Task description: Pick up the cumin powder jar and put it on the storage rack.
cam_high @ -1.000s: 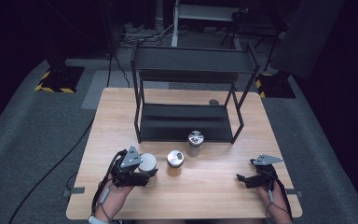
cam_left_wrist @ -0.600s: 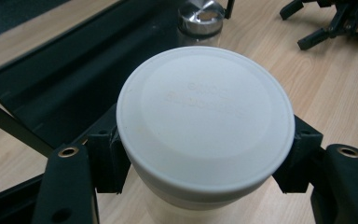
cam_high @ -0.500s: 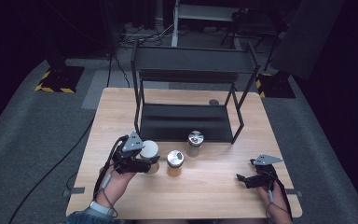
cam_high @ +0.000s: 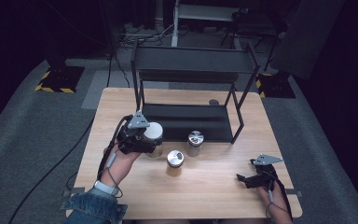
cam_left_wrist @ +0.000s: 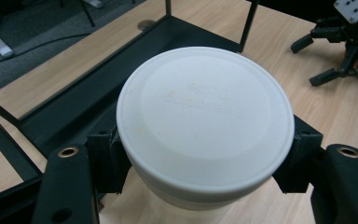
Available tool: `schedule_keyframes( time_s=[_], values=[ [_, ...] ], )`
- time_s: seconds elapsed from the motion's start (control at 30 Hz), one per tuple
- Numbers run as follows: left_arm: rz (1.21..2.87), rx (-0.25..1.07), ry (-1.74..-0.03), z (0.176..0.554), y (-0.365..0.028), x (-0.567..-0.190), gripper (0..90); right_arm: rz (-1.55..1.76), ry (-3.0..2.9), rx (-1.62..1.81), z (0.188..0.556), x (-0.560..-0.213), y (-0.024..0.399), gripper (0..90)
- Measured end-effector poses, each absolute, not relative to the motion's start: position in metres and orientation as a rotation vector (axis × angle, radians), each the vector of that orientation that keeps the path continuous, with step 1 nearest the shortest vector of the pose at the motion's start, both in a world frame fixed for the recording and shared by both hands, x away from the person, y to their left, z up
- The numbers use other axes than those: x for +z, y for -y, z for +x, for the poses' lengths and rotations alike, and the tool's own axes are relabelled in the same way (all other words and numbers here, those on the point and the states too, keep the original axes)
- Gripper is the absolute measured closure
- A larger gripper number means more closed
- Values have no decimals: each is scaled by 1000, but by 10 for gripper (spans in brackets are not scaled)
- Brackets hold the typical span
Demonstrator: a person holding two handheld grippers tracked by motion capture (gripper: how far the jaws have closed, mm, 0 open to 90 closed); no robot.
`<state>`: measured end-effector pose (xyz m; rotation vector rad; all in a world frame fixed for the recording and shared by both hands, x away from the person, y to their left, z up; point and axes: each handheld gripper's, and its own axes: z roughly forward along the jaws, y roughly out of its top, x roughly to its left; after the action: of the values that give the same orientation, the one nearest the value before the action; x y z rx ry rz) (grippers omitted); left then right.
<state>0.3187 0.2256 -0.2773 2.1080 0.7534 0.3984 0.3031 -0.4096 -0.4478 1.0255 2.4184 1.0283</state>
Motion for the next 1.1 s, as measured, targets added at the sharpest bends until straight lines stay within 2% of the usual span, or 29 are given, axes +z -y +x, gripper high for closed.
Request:
schedule_keyframes(
  time_s=[0.5,1.1],
  values=[
    [2103,410,-799,359,-199,-261,331,1024,-2418,1028,303,-448,410,20],
    [2093,429,-931,408,-174,-288,330,1018,-2424,1030,303,-448,410,20]
  ],
)
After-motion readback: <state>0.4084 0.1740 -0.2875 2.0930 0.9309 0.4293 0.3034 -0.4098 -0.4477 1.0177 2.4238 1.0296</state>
